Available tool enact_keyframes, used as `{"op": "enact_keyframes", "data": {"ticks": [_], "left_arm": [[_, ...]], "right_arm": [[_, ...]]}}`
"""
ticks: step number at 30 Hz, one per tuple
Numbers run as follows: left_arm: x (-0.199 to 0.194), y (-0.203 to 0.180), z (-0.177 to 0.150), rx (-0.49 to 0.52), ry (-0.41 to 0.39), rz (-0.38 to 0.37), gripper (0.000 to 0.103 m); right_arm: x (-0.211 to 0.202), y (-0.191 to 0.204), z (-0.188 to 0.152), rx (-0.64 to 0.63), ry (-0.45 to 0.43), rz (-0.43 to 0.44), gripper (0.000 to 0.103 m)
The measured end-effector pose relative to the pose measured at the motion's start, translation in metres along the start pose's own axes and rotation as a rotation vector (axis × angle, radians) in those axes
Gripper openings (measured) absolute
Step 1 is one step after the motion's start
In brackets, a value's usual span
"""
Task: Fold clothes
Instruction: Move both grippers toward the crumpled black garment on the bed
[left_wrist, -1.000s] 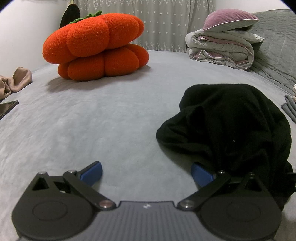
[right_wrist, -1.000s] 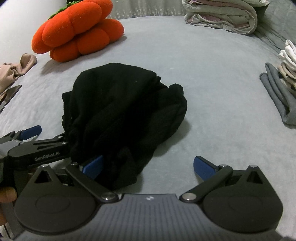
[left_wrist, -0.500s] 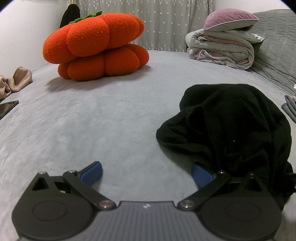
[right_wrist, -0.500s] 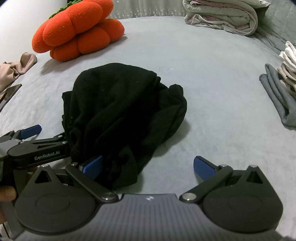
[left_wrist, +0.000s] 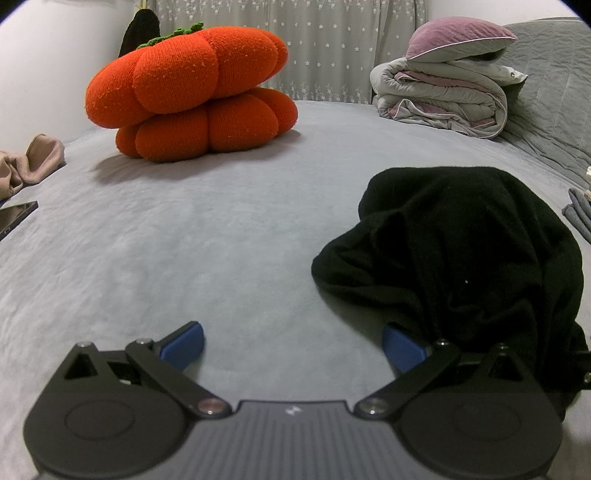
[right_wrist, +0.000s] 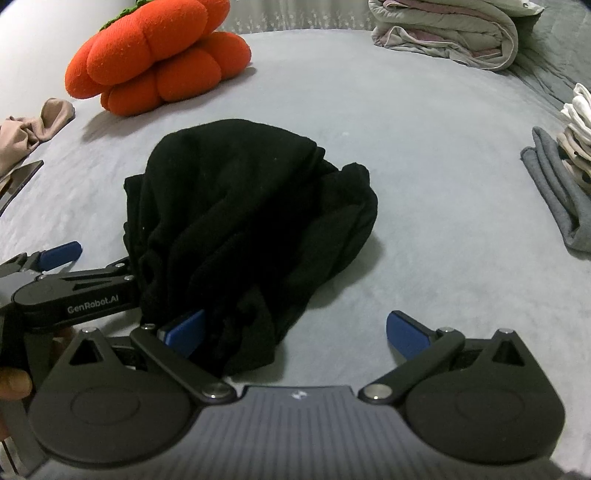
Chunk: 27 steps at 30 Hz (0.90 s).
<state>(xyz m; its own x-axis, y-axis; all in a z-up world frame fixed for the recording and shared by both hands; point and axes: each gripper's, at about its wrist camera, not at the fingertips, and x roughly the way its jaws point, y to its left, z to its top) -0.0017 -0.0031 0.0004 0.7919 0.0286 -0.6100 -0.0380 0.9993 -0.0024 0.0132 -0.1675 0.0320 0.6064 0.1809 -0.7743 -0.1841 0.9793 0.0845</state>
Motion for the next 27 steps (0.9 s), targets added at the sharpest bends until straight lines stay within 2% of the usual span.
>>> {"op": "enact_keyframes", "data": {"ticks": [27], "left_arm": [[0.0000,-0.0009,0.0008,-0.006,0.001,0.014,0.103]], "right_arm": [[0.0044,0.0078,-0.0023,-0.025,0.012,0.002,0.103]]}}
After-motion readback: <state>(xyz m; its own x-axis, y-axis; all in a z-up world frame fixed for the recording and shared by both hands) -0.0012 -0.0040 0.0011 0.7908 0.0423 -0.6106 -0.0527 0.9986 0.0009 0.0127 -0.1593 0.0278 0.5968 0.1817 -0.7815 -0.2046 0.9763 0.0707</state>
